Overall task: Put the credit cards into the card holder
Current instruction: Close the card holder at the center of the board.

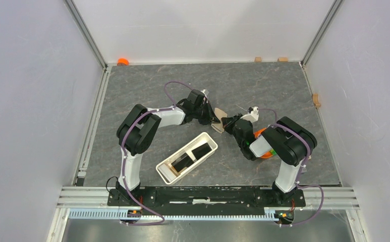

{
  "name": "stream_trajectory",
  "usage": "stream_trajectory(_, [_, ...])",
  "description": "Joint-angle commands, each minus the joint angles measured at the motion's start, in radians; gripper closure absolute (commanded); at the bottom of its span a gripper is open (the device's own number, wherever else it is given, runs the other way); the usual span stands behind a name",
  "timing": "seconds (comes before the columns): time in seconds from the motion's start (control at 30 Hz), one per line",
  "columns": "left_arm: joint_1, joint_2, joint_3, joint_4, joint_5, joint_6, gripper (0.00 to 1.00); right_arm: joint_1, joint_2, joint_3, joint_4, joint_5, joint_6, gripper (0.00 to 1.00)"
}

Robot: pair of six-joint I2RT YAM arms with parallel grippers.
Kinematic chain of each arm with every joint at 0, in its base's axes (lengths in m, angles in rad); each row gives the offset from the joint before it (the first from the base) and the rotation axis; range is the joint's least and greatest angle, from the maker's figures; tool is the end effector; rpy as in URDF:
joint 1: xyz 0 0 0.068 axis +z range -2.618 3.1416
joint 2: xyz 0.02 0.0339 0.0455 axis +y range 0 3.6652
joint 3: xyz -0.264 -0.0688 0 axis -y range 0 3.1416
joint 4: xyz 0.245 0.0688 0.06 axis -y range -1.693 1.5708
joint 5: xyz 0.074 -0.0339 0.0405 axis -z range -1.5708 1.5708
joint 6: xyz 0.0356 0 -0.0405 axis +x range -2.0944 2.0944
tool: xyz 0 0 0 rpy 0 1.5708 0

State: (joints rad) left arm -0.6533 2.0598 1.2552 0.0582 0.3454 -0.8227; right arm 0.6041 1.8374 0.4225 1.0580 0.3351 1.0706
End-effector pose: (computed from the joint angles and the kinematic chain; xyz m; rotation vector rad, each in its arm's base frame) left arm 0.3389 -0.2746 0.1386 -0.0219 2.5495 -1.0760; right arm 0.2434 0.1538 0.0979 0.6830 1.8702 0.7961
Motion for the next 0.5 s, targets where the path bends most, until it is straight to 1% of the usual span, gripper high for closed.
stream_trajectory(0.0, [-0.025, 0.043, -0.008, 0.04, -0.002, -0.019, 0.98, 0.138, 0.106, -0.084, -0.424, -0.387, 0.007, 1.0])
stream_trajectory(0.47, [-0.025, 0.043, 0.004, 0.054, 0.018, 0.017, 0.98, 0.147, 0.188, -0.066, -0.411, -0.398, 0.019, 1.0])
